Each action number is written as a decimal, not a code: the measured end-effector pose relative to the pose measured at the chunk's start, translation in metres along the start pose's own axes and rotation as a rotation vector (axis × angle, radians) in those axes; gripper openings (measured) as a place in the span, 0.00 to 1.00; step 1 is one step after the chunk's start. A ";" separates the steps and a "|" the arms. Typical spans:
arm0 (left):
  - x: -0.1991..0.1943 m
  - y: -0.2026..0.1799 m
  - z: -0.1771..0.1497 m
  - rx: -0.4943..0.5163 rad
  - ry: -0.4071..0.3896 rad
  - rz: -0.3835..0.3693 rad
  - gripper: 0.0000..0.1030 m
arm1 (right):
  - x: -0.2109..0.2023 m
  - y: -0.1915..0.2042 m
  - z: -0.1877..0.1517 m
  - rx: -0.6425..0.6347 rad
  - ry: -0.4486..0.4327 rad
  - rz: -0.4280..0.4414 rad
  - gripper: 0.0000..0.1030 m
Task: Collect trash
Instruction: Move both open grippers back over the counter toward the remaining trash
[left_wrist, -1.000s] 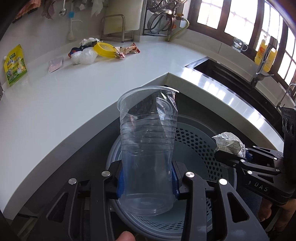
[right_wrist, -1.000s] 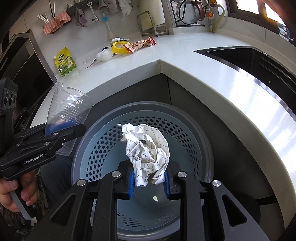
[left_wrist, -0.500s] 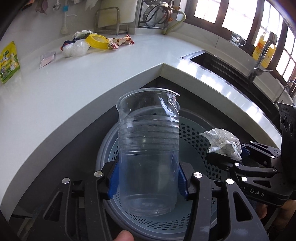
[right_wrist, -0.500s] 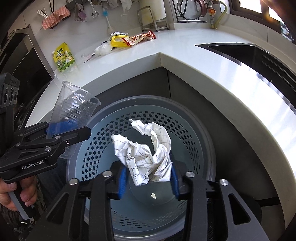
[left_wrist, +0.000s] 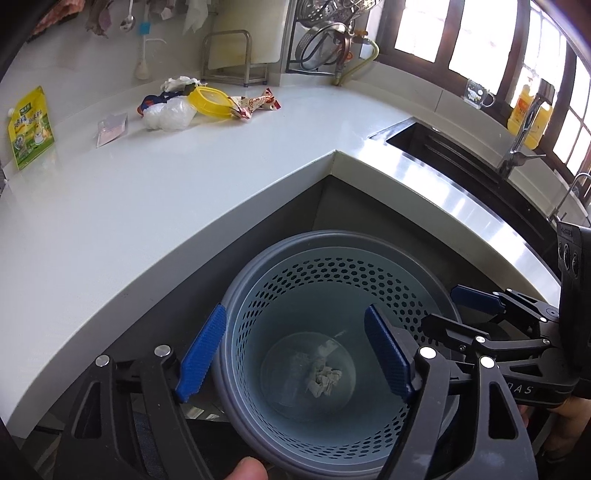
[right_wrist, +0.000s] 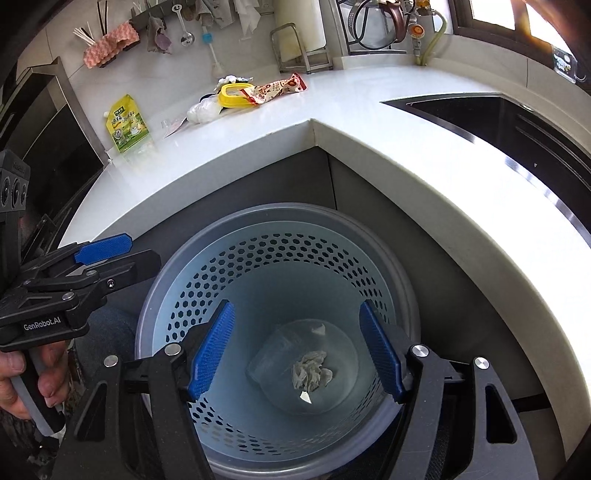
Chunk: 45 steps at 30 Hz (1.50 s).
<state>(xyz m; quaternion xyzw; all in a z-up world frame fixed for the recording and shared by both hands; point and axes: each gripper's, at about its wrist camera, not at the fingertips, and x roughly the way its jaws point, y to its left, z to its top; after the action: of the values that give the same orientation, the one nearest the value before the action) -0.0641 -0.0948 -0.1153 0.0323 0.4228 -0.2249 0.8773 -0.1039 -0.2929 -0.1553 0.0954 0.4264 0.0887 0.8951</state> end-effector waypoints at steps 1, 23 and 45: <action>-0.002 0.001 0.001 -0.005 -0.005 0.001 0.76 | -0.002 0.000 0.001 0.002 -0.006 0.002 0.65; -0.052 0.073 0.056 -0.121 -0.166 0.156 0.88 | -0.003 0.015 0.059 0.004 -0.094 0.052 0.65; -0.051 0.119 0.098 -0.156 -0.195 0.236 0.92 | 0.019 0.032 0.126 0.002 -0.149 0.097 0.65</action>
<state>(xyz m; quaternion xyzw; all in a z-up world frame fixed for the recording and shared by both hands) 0.0297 0.0062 -0.0296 -0.0086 0.3450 -0.0890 0.9344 0.0041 -0.2699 -0.0837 0.1230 0.3535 0.1243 0.9190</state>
